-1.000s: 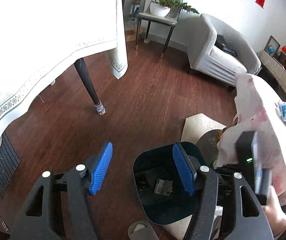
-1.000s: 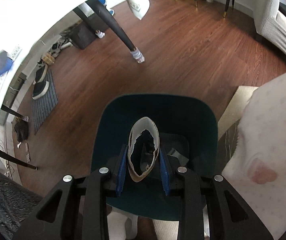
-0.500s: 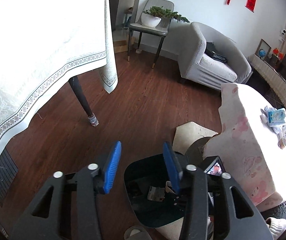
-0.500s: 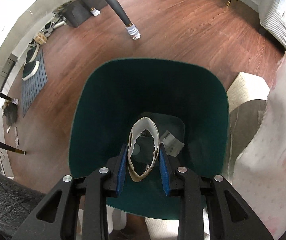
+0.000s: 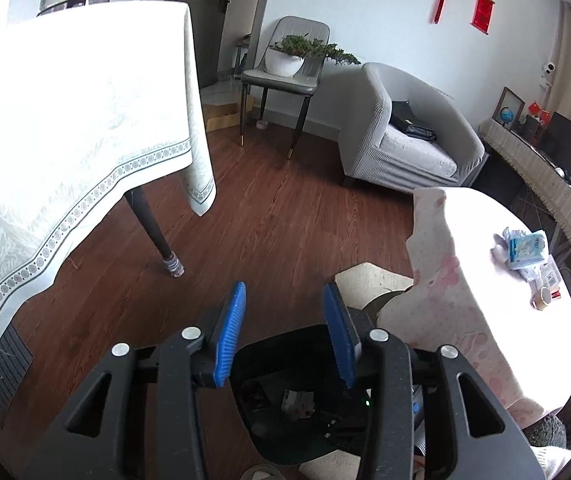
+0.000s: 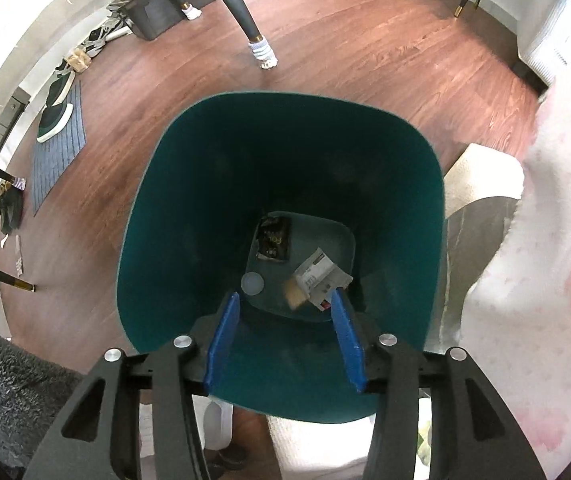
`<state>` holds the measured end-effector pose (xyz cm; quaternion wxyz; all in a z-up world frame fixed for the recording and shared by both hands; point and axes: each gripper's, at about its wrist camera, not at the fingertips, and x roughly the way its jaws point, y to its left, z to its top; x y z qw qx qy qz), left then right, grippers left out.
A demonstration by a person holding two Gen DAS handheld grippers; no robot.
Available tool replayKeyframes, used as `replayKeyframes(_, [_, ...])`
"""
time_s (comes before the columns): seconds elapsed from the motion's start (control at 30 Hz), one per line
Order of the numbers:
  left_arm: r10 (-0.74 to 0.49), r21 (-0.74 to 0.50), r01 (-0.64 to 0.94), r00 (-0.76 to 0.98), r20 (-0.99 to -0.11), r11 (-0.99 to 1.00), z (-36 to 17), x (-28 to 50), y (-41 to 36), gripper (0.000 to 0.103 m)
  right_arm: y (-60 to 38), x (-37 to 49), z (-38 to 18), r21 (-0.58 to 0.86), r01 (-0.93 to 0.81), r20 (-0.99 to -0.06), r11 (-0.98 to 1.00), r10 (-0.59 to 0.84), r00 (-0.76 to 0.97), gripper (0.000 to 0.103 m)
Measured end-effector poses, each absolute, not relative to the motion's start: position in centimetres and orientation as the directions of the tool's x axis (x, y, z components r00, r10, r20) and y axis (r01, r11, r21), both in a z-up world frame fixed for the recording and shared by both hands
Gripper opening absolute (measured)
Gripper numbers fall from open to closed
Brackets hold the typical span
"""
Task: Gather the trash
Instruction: 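Lower the torn tape core into the green bin and open the right tool, then move both tools back over the table toward the tape ring and packaging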
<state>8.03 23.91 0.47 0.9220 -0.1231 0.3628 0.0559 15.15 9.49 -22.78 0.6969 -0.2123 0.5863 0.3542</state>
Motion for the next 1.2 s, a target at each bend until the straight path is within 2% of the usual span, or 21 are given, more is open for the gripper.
replayKeyframes(0.33, [-0.017,-0.203,-0.144,0.777,-0.629,0.969,2.6,8.7,21.4,0.05,8.0,13.6,-16.7,0.121,-0.778,-0.924,0.617,0.355,0.138,0.049])
replayKeyframes(0.77, [-0.081,-0.207,-0.047,0.82,-0.567,0.977,5.1,10.1,16.8,0.06,3.9,12.0,-6.3,0.109,-0.796,-0.794,0.595,0.534,0.29,0.049])
replayKeyframes(1.2, [-0.159,-0.194,0.059,0.814,-0.559,0.979,5.2,12.0,9.3,0.068,-5.8,14.2,-1.7,0.094,-0.674,-0.723,0.732,0.516,0.459,0.049])
